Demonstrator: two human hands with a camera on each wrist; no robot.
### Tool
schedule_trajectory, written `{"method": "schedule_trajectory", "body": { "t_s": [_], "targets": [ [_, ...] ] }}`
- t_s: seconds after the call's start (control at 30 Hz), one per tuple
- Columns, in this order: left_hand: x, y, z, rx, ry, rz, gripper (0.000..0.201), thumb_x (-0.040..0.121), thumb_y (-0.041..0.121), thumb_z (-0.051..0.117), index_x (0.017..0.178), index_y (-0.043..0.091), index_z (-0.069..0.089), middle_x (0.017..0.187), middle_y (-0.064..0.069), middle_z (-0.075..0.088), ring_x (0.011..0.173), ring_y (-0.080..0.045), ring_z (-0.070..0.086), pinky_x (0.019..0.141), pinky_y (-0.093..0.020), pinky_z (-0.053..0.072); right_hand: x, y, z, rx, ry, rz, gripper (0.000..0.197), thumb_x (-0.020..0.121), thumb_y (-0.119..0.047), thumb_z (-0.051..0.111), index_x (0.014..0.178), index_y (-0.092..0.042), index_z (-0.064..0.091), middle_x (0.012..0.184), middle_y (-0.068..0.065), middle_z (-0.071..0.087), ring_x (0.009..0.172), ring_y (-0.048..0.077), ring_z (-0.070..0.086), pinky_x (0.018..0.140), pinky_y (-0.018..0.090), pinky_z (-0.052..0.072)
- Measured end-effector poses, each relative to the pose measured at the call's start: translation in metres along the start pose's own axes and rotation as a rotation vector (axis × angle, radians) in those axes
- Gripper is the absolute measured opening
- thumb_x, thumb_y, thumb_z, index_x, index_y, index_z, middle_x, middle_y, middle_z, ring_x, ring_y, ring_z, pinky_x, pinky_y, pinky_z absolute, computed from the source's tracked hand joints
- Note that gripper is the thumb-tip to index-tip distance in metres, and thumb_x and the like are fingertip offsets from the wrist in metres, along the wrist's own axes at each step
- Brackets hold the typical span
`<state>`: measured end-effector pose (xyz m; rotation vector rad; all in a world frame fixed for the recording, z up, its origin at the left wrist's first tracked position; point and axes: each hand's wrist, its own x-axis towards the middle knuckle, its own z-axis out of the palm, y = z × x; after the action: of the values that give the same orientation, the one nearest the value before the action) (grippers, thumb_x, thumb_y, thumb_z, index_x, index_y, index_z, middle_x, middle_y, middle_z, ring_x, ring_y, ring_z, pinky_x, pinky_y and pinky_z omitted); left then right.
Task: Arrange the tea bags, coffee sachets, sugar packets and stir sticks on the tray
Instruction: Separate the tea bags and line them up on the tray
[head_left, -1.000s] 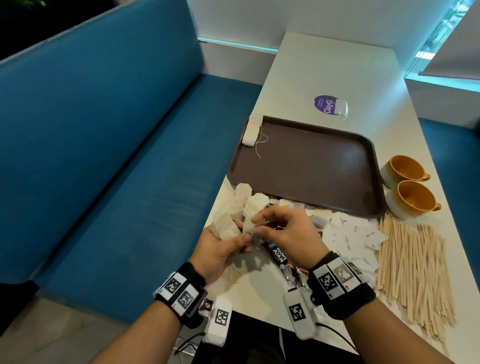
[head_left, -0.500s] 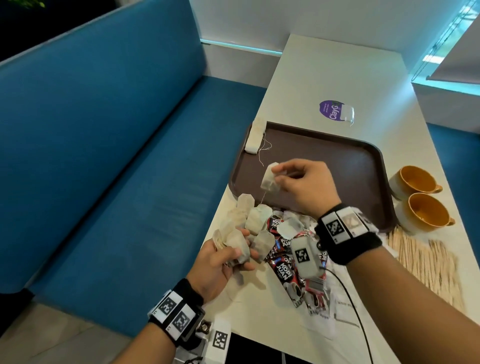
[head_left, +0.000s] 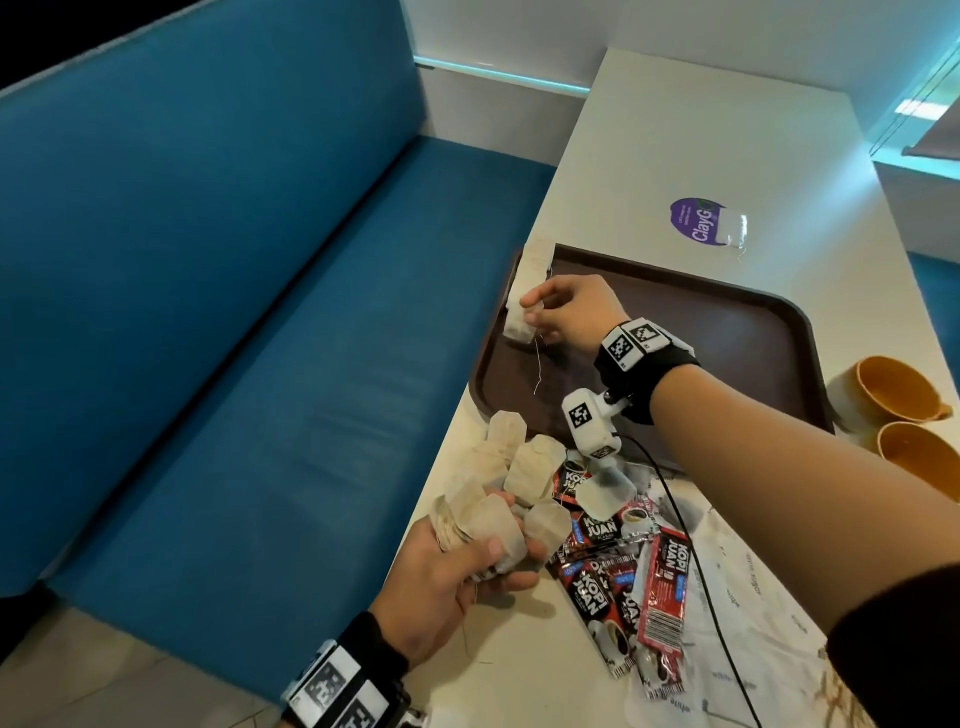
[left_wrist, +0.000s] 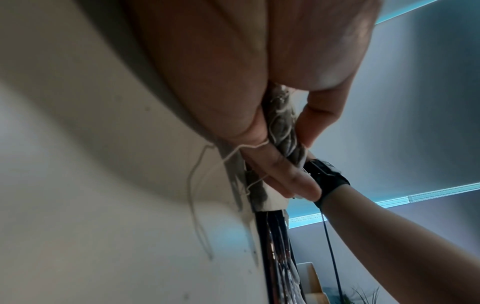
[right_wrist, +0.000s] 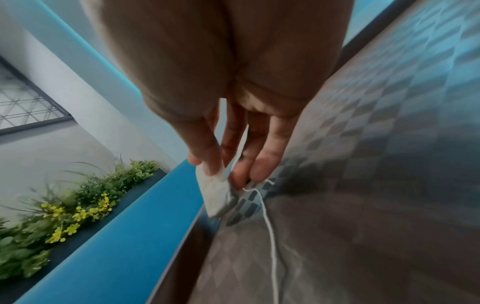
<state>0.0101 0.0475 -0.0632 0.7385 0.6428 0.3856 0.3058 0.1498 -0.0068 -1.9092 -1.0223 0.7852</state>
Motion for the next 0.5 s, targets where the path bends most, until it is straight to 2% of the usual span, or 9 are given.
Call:
{"method": "schedule_trajectory", "body": {
  "t_s": [0.07,0.13,0.23,0.33,0.5],
  "targets": [
    [0.0,0.001,0.0,-0.006,-0.003,0.0,0.048,0.078,0.023,0.077,0.123,0.015,0.065,0.113,-0.036,0.067,0.096,-0.047,0.065,0.08,-0.041,0.051,0.009,0.0,0.003,-0.009,0.005,0.002,0.012,0.087,0.003,0.072,0.094,-0.007,0.075,0.075,0.005,0.07,0.068,0.022,0.064,0.064,0.03,0.056],
    [0.0,0.002,0.0,0.015,-0.002,-0.007,0.045,0.079,0.023,0.076,0.122,0.016,0.065,0.113,-0.035,0.068,0.094,-0.045,0.066,0.076,-0.039,0.054,0.019,0.003,0.007,-0.087,0.029,0.012,0.015,0.085,0.0,0.073,0.091,-0.014,0.076,0.077,0.005,0.071,0.067,0.02,0.065,0.071,0.037,0.06],
    [0.0,0.001,-0.002,0.032,-0.017,-0.012,0.046,0.083,0.018,0.071,0.127,0.011,0.06,0.113,-0.034,0.069,0.089,-0.041,0.069,0.071,-0.037,0.057,0.034,0.008,0.009,-0.186,0.077,0.055,0.02,0.081,-0.006,0.078,0.085,-0.026,0.074,0.082,0.006,0.072,0.067,0.017,0.064,0.08,0.045,0.062],
    [0.001,0.0,-0.003,0.04,-0.028,-0.006,0.049,0.085,0.015,0.068,0.131,0.007,0.054,0.113,-0.034,0.069,0.089,-0.04,0.07,0.074,-0.038,0.057,0.041,0.008,0.006,-0.207,0.135,0.043,0.019,0.079,-0.015,0.083,0.088,-0.027,0.072,0.081,0.005,0.071,0.065,0.018,0.062,0.081,0.043,0.061],
    [0.002,0.001,-0.004,0.039,-0.05,-0.014,0.052,0.085,0.013,0.067,0.133,0.006,0.051,0.112,-0.034,0.069,0.081,-0.035,0.072,0.065,-0.033,0.059,0.041,0.008,0.005,-0.248,-0.024,0.084,0.02,0.073,-0.023,0.089,0.089,-0.023,0.077,0.075,-0.004,0.063,0.071,0.013,0.06,0.081,0.037,0.058]
  ]
}}
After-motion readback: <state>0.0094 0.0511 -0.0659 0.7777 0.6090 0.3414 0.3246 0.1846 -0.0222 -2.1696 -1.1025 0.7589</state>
